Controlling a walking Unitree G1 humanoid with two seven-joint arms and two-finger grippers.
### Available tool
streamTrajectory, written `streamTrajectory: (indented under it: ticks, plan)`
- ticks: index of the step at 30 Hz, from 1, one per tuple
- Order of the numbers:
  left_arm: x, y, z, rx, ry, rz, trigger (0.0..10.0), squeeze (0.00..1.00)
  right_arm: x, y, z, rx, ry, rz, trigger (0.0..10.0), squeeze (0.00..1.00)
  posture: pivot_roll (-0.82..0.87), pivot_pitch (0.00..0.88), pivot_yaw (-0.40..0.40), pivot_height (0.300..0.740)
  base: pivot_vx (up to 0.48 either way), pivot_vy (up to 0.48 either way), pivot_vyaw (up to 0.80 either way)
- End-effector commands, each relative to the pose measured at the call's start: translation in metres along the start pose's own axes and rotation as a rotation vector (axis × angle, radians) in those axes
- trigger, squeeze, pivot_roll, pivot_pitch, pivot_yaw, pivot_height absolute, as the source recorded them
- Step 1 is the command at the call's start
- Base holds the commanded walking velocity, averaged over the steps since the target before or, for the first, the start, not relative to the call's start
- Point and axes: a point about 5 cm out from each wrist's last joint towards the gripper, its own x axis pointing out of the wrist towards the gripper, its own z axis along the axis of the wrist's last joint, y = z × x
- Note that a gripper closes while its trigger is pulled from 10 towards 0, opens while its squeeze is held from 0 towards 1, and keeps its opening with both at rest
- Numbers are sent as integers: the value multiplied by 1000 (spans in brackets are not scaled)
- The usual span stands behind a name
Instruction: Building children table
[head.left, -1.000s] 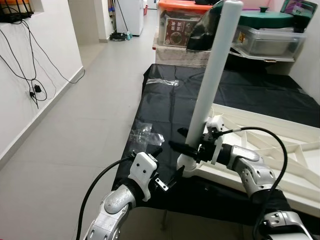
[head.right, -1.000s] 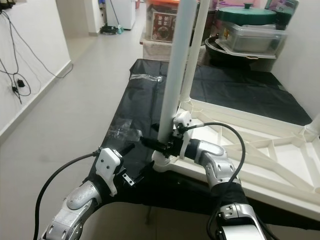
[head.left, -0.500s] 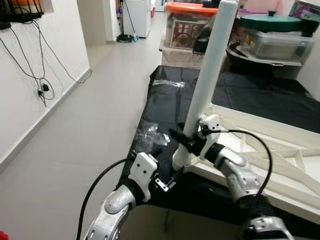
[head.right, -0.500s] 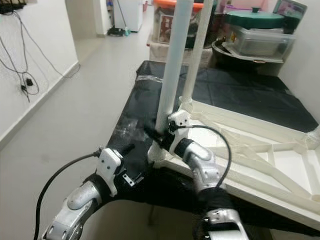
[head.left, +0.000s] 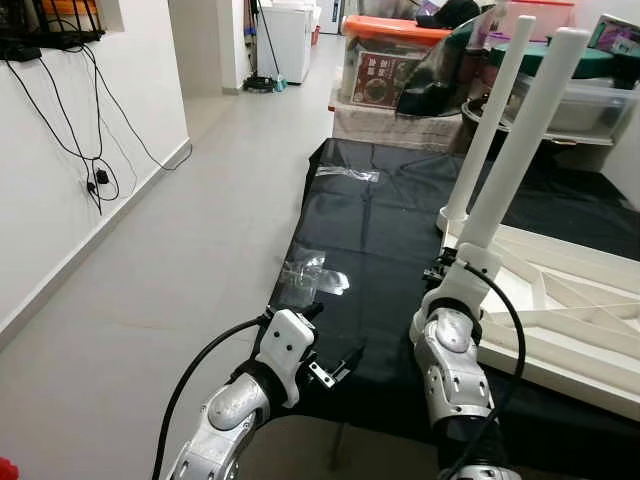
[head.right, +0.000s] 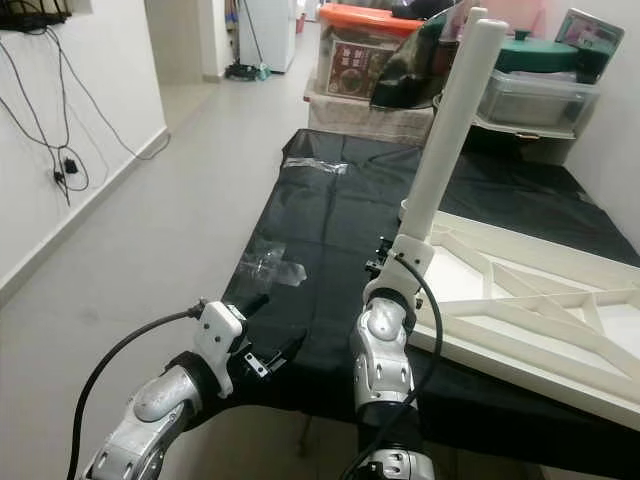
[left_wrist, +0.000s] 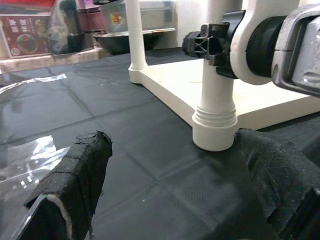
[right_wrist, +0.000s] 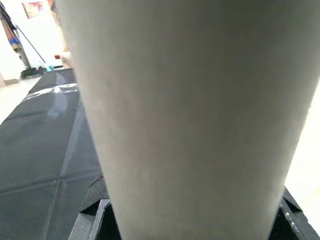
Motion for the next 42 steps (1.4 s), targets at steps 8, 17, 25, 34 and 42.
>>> streamTrajectory:
  ticks: [8, 17, 25, 34, 42]
  plan:
    - [1, -2, -1, 6, 1, -13, 10000, 0, 6, 5, 20, 85, -128, 397, 10000, 0, 129, 0, -78, 740, 0, 0, 0]
    - [6, -3, -2, 7, 1, -17, 10000, 0, 5, 1, 18, -24, 47, 969, 10000, 0, 128, 0, -76, 740, 0, 0, 0]
    - [7, -4, -1, 10, -2, -18, 10000, 0, -2, 13, 21, -123, 144, 1397, 10000, 0, 141, 0, -81, 740, 0, 0, 0]
    - [7, -6, -1, 15, -7, -20, 10000, 0, 4, 22, 13, -105, 167, 1372, 0, 0, 148, 0, -86, 740, 0, 0, 0]
    - [7, -6, 0, 14, -8, -22, 10000, 0, 25, 10, 9, -29, 102, 858, 0, 0, 140, 0, -80, 740, 0, 0, 0]
